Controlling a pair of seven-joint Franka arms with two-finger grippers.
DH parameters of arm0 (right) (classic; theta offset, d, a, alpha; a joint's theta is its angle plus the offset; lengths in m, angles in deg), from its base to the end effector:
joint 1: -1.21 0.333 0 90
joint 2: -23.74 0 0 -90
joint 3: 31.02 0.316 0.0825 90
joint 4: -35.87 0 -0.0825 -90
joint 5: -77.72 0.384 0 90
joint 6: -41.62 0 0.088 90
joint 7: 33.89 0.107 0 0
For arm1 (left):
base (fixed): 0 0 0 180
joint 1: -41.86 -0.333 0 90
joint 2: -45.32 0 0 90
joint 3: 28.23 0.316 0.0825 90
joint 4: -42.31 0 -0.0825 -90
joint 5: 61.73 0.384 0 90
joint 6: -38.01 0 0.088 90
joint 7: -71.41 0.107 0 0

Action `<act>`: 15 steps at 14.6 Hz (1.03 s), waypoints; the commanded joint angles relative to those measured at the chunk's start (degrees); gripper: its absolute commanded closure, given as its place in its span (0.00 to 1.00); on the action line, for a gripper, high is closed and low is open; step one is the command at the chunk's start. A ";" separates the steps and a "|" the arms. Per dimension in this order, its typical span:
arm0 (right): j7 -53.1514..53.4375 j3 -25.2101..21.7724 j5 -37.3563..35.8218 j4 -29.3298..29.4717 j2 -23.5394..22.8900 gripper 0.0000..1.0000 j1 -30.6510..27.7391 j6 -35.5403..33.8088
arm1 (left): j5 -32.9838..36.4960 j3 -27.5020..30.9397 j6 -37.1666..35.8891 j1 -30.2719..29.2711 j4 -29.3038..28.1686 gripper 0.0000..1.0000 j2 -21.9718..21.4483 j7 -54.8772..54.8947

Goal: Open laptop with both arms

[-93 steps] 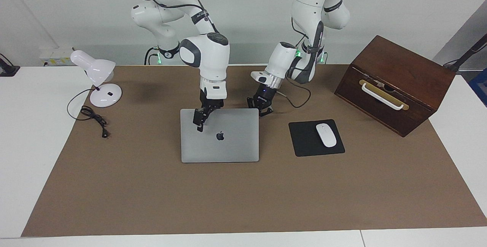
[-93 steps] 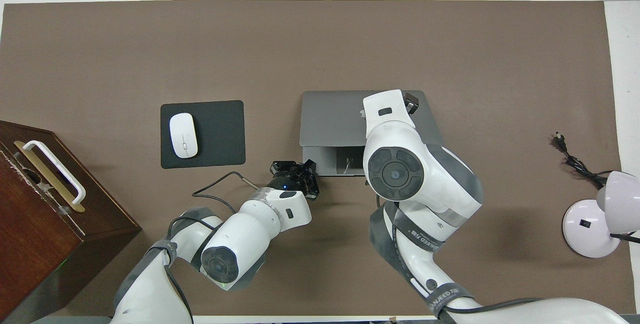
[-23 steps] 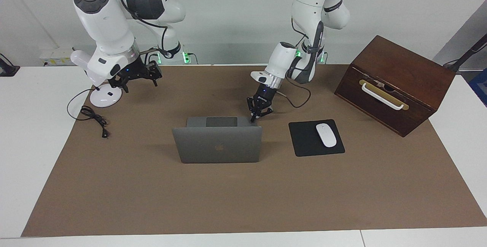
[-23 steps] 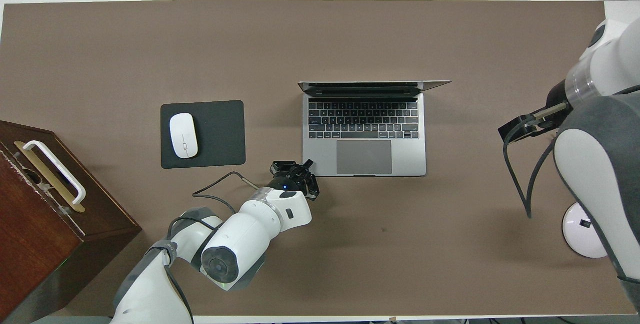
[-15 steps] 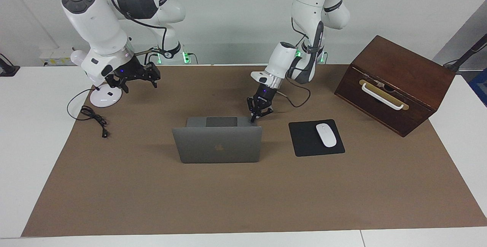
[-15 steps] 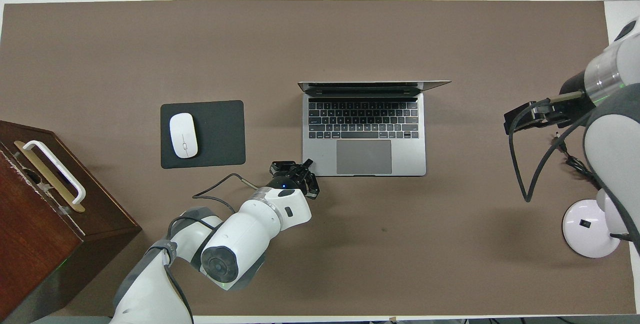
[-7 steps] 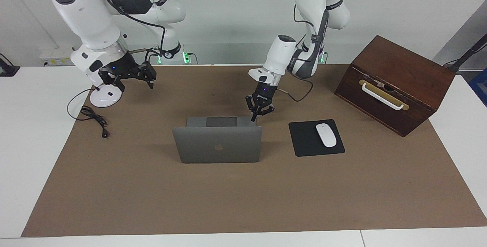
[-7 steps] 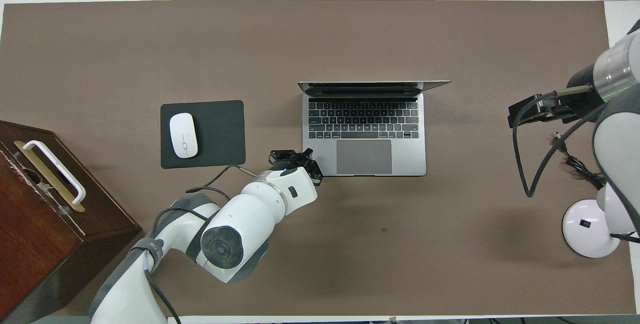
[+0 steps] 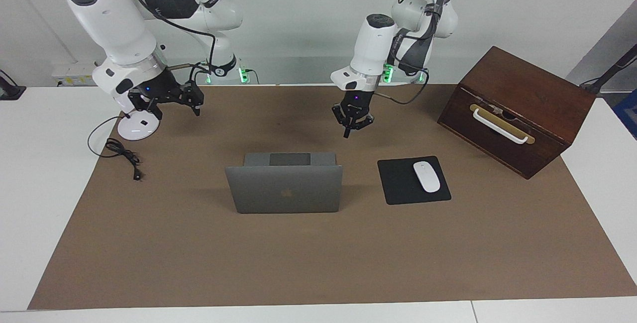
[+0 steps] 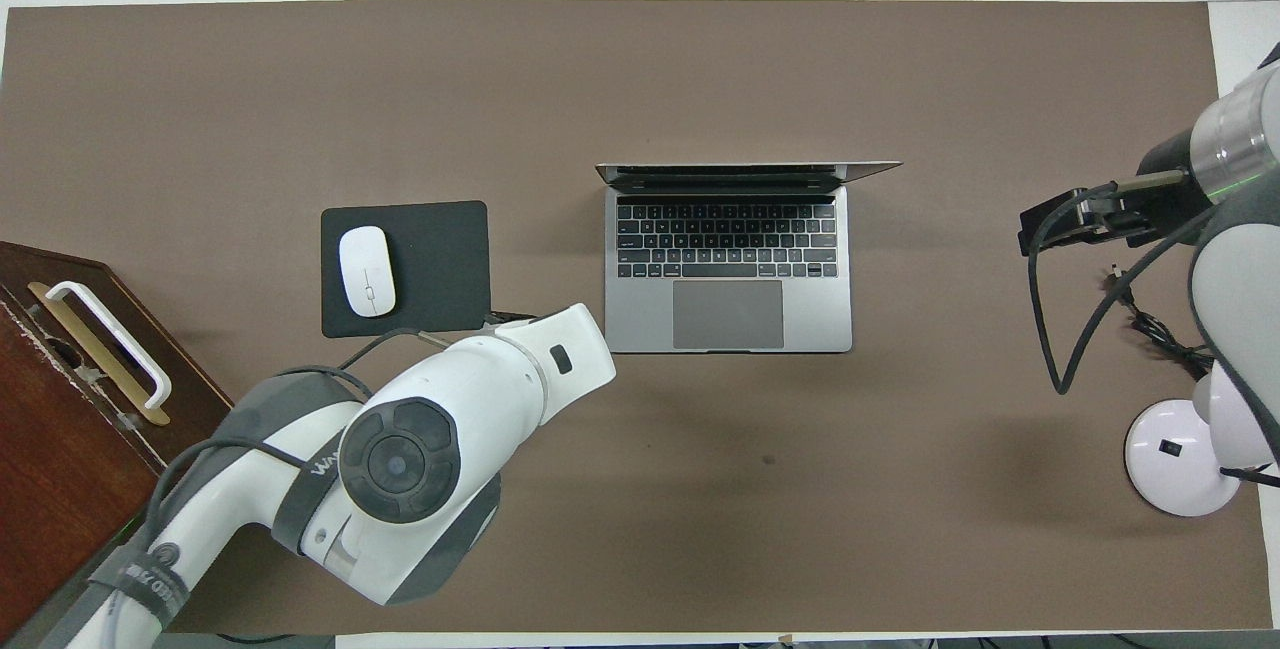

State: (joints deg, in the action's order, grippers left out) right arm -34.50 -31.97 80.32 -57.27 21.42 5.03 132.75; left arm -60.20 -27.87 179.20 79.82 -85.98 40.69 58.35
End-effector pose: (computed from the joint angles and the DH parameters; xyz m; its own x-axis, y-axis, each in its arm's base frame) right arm 0.5641 0.0332 0.5778 0.9954 0.0596 -0.0750 0.0563 -0.9974 -0.0453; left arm 0.4264 -0.3284 0.4349 0.8640 -0.4057 0.2981 -0.4378 -0.8979 0.0469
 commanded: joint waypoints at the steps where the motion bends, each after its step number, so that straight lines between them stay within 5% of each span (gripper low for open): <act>1: 0.79 0.42 0.56 -0.03 0.39 0.00 -0.74 -0.07 | 1.20 -0.18 -10.38 -3.05 4.01 1.00 -2.57 0.92; 2: 0.79 0.42 0.65 -0.03 0.39 0.00 -0.83 -0.07 | 1.20 -0.18 -12.67 -4.37 4.10 1.00 -3.80 2.49; 3: 0.79 0.42 0.65 -0.03 0.39 0.00 -0.83 -0.07 | 1.20 -0.27 -14.43 -5.77 4.10 0.88 -5.03 4.08; 5: 0.79 0.42 0.56 -0.03 0.39 0.00 -0.83 -0.16 | 1.20 -0.27 -18.21 -8.76 4.28 0.00 -7.32 5.67; 11: 0.79 0.42 0.65 -0.03 0.57 0.00 -0.83 -1.74 | 1.20 -0.27 -30.78 -16.33 11.39 0.00 -8.56 5.85; 15: 0.79 0.42 0.65 -0.12 0.66 0.00 -0.83 -1.65 | 1.11 -0.10 -32.73 -21.16 14.29 0.00 -8.56 5.32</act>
State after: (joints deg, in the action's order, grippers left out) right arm -34.50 -31.97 80.32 -57.27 21.46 5.03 131.75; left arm -60.16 -27.52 148.47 61.40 -73.86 32.07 64.09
